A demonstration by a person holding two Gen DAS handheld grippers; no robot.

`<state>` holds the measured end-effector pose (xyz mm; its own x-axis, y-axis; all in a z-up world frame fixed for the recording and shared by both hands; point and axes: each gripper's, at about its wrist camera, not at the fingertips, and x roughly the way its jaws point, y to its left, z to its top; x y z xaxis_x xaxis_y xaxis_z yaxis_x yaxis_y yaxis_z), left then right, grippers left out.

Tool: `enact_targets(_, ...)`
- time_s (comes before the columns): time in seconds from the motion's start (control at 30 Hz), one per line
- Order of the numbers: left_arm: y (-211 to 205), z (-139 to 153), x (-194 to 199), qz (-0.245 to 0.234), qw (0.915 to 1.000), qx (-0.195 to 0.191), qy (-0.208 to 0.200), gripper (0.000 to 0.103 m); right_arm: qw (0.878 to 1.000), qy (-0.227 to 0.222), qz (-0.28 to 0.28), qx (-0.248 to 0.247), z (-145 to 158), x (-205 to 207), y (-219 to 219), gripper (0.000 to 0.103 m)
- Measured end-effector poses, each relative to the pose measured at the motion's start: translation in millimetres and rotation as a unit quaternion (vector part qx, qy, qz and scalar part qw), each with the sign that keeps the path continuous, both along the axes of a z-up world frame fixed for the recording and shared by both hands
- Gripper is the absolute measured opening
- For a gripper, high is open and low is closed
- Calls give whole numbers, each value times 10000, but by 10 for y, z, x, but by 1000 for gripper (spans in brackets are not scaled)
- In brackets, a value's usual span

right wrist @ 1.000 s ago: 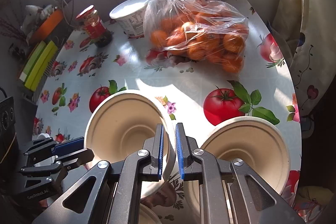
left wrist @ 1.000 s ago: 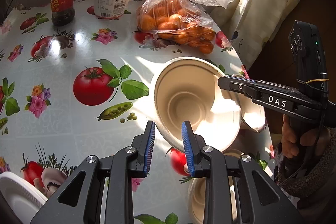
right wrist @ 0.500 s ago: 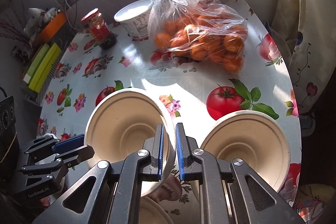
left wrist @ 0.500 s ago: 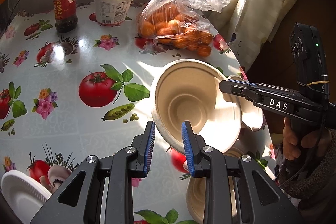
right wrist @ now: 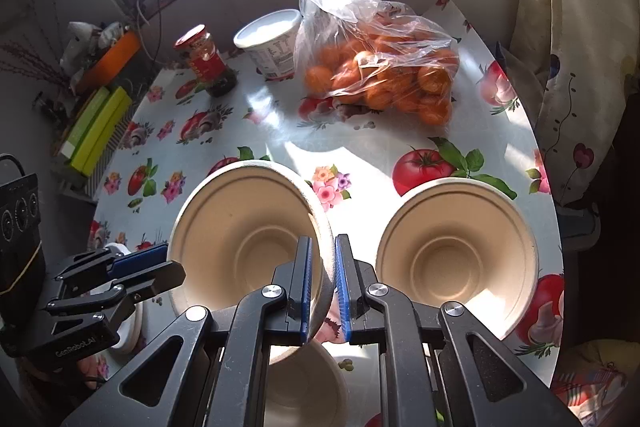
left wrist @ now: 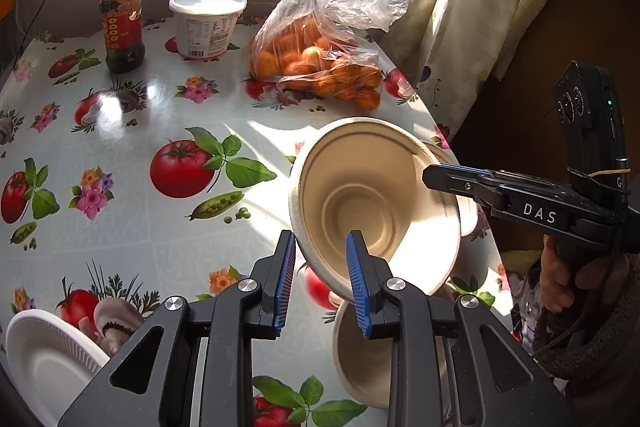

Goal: Organize plates and bowls

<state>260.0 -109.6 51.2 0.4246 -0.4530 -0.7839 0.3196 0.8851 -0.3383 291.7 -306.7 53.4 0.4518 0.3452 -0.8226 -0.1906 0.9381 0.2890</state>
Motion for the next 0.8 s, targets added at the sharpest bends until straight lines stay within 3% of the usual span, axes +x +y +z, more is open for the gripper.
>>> enact_targets(0.8, -30, -21, -420, -178, 9998, -29, 48, 27, 9997, -36, -19, 225, -16, -734, -85, 12)
